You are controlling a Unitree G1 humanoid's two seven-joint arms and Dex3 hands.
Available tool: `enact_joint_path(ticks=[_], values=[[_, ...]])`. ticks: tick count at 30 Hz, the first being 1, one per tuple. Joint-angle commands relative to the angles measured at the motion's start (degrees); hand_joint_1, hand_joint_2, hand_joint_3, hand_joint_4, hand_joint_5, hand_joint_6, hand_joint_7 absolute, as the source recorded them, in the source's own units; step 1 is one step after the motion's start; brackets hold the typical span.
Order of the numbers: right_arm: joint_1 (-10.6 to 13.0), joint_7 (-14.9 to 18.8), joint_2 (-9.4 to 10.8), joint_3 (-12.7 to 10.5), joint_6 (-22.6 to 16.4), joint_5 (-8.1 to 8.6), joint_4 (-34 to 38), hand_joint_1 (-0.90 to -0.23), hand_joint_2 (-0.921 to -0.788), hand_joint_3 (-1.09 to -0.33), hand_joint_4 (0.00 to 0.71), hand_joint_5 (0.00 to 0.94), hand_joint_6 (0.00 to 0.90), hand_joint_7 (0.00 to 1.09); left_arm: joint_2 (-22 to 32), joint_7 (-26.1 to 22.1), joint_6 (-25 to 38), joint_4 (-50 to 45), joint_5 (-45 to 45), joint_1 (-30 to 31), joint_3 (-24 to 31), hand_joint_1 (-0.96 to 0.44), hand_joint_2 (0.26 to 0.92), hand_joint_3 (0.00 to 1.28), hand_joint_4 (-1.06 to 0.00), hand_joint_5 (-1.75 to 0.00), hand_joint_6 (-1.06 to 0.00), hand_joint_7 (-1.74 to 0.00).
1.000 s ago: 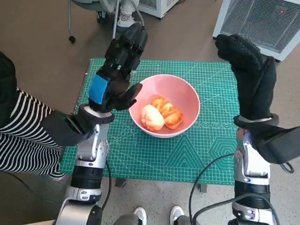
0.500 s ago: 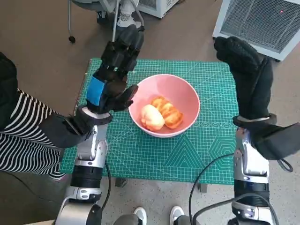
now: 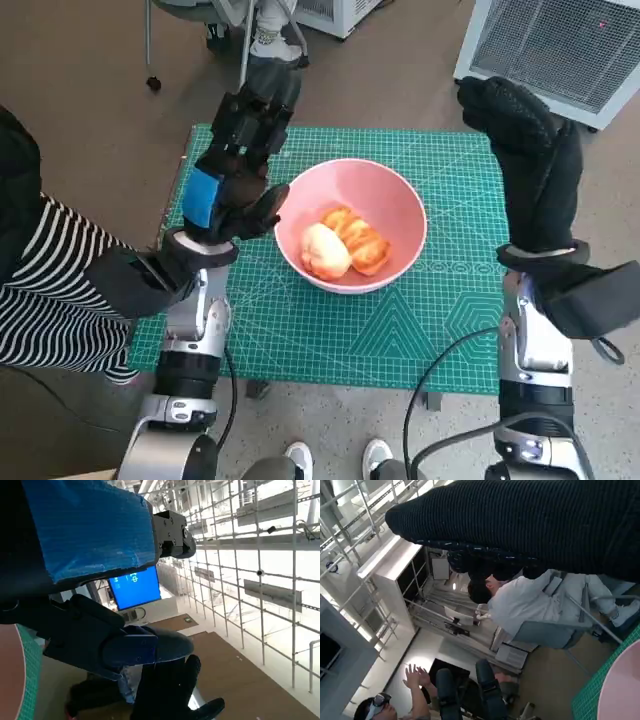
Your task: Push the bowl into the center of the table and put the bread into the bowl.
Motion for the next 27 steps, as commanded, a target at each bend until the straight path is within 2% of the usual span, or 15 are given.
enact_joint_path(ticks=[1,27], values=[[0.62,0.51,-0.15,0.00,0.10,0.69,0.61,-0.791,-0.921,-0.732,0.199,0.003,0.098,0.49,-0.14,-0.29,-1.52,0.75,-0.28,-0.84,0.37,-0.74,0.921,0.37,-0.12,-0.05,0.00,-0.49],[0.32,0.38,0.47,0.38,-1.09,0.58,1.40,-0.813,-0.921,-0.720,0.206,0.004,0.118,0.49,-0.74,0.52,-2.29,0.88,-0.25,-0.40,0.28,-0.69,0.921,0.31,-0.15,-0.04,0.00,-0.49]])
